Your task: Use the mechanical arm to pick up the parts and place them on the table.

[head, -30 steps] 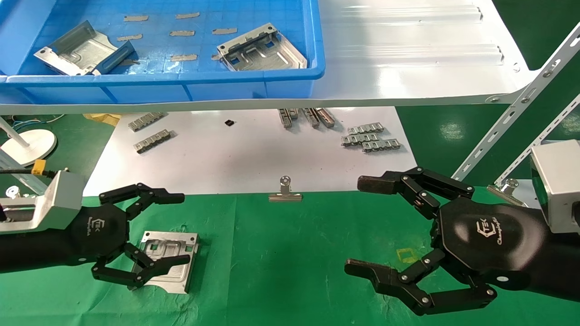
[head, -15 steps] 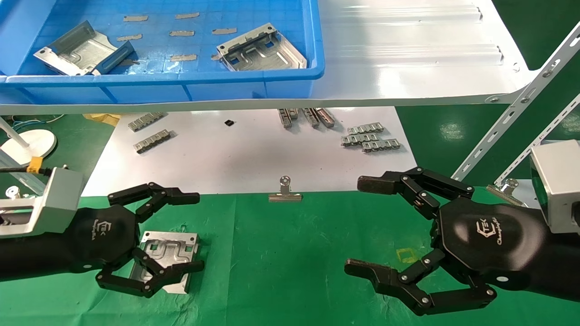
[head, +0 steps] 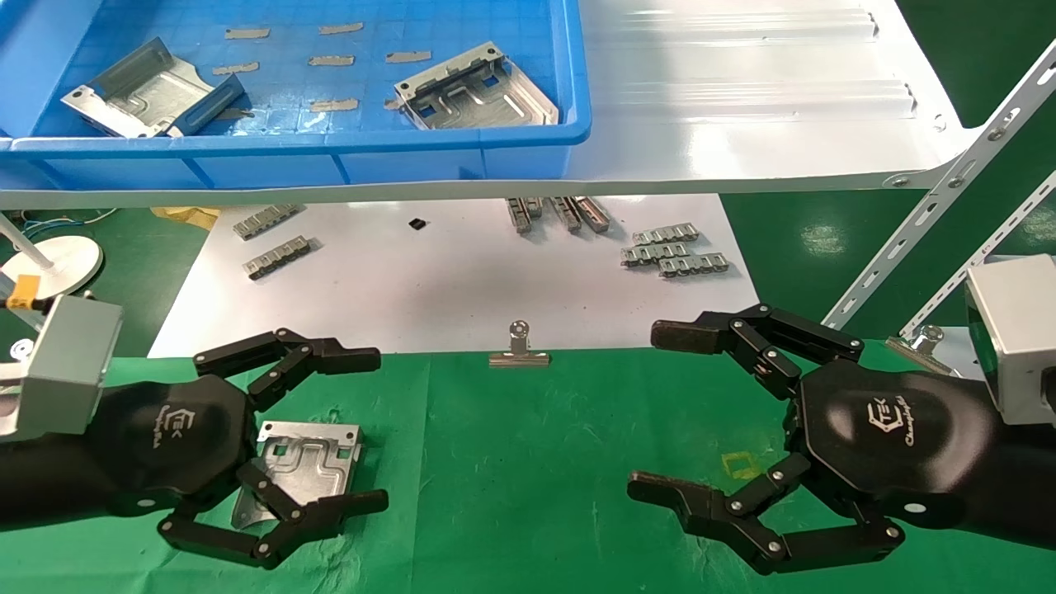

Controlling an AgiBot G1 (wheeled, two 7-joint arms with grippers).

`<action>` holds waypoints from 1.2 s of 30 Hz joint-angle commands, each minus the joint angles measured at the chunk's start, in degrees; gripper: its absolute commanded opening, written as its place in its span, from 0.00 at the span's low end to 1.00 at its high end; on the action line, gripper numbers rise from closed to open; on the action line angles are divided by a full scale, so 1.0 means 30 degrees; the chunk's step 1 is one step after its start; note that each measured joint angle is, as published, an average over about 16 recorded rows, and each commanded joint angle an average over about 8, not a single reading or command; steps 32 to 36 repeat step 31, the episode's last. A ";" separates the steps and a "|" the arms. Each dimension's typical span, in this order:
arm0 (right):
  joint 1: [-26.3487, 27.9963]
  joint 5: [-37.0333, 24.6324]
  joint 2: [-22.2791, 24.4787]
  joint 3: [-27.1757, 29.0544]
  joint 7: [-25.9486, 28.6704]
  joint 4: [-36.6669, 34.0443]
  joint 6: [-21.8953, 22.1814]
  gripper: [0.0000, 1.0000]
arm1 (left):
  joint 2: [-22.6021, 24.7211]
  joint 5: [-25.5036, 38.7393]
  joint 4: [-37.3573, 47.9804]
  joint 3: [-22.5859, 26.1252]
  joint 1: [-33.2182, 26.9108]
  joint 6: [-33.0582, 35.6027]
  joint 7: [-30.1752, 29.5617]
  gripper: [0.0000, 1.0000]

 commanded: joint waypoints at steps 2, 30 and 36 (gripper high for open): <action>0.0000 0.0000 0.0000 0.0000 0.0000 0.0000 0.0000 1.00 | -0.0080 -0.0060 -0.0810 -0.0673 0.0464 -0.0104 -0.0596 1.00; -0.0004 0.0005 0.0001 0.0001 -0.0001 -0.0004 0.0004 1.00 | -0.0526 -0.0414 -0.5168 -0.4304 0.2973 -0.0674 -0.3692 1.00; -0.0004 0.0005 0.0001 0.0001 -0.0001 -0.0004 0.0004 1.00 | -0.0525 -0.0413 -0.5151 -0.4290 0.2964 -0.0673 -0.3684 1.00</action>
